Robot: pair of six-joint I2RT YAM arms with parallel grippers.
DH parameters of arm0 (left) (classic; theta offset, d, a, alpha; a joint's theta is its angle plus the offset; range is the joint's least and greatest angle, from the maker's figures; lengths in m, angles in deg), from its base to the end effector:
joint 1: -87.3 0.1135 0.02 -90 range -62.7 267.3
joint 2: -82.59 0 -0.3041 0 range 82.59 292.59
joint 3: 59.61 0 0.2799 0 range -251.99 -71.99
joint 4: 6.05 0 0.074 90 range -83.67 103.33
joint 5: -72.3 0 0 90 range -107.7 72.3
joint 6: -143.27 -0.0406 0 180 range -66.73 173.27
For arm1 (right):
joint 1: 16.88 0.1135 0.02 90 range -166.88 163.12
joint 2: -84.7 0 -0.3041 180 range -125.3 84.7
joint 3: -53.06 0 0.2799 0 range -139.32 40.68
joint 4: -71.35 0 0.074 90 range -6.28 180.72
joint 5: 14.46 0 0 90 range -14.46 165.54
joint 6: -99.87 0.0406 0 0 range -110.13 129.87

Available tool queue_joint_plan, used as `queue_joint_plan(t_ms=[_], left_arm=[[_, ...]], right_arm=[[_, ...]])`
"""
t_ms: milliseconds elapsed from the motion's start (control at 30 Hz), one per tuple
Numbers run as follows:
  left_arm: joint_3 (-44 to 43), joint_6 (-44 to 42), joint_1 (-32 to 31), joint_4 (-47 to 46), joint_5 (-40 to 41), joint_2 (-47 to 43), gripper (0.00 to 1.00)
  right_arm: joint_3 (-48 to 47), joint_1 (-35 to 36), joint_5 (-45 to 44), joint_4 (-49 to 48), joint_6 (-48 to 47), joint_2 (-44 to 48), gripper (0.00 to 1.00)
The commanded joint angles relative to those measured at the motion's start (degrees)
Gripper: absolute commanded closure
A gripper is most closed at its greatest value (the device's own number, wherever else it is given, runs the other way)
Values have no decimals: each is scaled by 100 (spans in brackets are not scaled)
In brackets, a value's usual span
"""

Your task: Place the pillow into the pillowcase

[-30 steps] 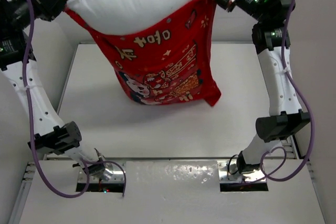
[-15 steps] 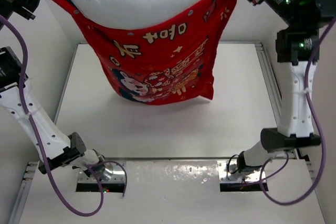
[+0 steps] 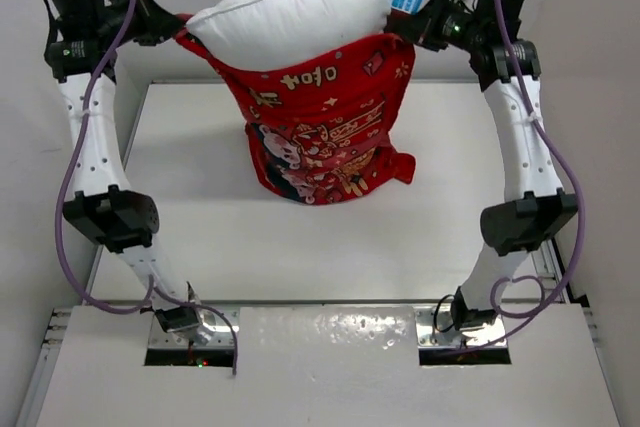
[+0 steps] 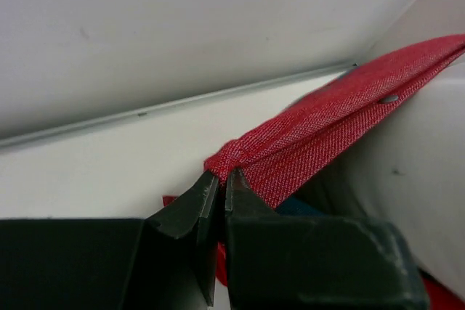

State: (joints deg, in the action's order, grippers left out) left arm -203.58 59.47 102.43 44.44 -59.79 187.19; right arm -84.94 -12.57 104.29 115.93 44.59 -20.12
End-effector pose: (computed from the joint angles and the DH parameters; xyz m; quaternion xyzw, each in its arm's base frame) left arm 0.4079 0.0821 0.5652 0.0908 0.7505 -0.2303 0.6127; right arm 0.4368 0.0525 0.5390 0.0449 0.7646 0.3860 0.5141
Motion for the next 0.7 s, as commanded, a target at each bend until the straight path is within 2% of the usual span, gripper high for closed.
queue_joint_plan(t_ms=[0,33,67,100,167,200,233,300,367,400,433,467,500,533,567,600,633,667], left_arm=[[-501,-455,1303,-372,528,-1062,100],[179,-366,1499,-1131,178,-1760,100],[578,-321,1823,-1583,87,-2159,100],[1095,-330,1931,-2196,26,-2772,100],[935,-373,2098,-2221,-71,-2927,100],[429,-260,2090,-1942,-176,-2762,100],[302,-155,2099,-1878,-447,-2682,100],[657,178,2003,-2121,-494,-2498,100],[924,426,1819,-2229,-197,-2261,100],[585,139,1687,-1611,266,-1729,100],[260,-38,1555,-1170,506,-1401,100],[-457,-240,1536,-426,648,-772,100],[-751,-233,1571,-149,649,-504,100],[-911,-163,1745,-24,545,-362,100],[-860,-58,1878,-66,396,-326,100],[-459,108,2001,-389,194,-535,100],[-203,136,2211,-609,96,-693,100],[339,136,2283,-1142,17,-1095,100]], right_arm=[[576,-388,-153,-1389,-816,1803,100],[966,-370,41,-2236,-818,2625,100],[1718,-370,138,-2680,-635,3016,100],[2012,-405,122,-3372,-503,3663,100],[2287,-588,-192,-3554,-413,4020,100],[2305,-616,-308,-3589,-422,4135,100],[2332,-625,-405,-3625,-440,4179,100],[2314,-651,-546,-3494,-352,3988,100],[1728,-747,-537,-2986,-221,3164,100],[1316,-783,-459,-2627,-194,2734,100],[277,-844,-406,-1744,-72,1772,100],[-264,-975,-379,-891,69,1319,100],[-1122,-1046,-275,-665,305,949,100],[-1331,-1151,-65,-620,838,702,100],[-1325,-1265,146,-741,1061,612,100],[-1124,-1284,340,-1456,1220,794,100],[-148,-1276,437,-1976,1369,1083,100],[515,-1215,421,-3469,1440,1904,100]])
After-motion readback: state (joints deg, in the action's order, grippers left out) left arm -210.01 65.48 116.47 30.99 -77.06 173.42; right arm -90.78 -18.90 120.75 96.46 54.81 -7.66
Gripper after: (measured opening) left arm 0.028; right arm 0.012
